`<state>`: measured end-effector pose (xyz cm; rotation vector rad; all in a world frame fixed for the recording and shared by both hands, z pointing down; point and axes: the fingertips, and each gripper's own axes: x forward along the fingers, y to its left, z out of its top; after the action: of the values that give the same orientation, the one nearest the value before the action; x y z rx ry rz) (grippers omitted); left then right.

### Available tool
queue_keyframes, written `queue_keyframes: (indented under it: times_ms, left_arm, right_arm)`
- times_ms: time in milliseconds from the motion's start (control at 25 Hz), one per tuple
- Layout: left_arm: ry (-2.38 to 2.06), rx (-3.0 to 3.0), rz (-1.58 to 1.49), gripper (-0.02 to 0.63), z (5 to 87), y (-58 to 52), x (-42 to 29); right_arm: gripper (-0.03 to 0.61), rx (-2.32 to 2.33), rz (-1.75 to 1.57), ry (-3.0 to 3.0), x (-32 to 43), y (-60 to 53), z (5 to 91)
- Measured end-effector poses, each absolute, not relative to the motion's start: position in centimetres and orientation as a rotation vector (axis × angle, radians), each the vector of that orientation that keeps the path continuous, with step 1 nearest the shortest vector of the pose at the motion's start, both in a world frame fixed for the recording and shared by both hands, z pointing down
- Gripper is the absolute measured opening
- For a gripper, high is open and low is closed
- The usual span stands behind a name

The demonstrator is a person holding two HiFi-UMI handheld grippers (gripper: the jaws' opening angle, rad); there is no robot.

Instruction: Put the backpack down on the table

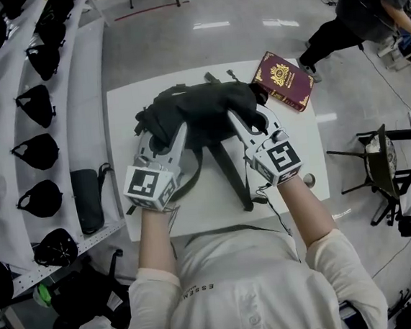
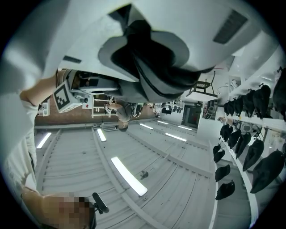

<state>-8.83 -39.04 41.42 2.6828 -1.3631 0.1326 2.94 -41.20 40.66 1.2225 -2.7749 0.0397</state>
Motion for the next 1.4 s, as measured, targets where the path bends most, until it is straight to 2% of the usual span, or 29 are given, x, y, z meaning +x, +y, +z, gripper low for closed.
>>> queue_keyframes:
  times_ms: [1400]
  left_arm:
    - [-1.325, 2.496, 0.133, 0.08, 48.8, -23.7, -7.2]
  right_arm:
    - [0.104, 1.154, 0.251, -2.745, 5.0, -26.4, 47.6]
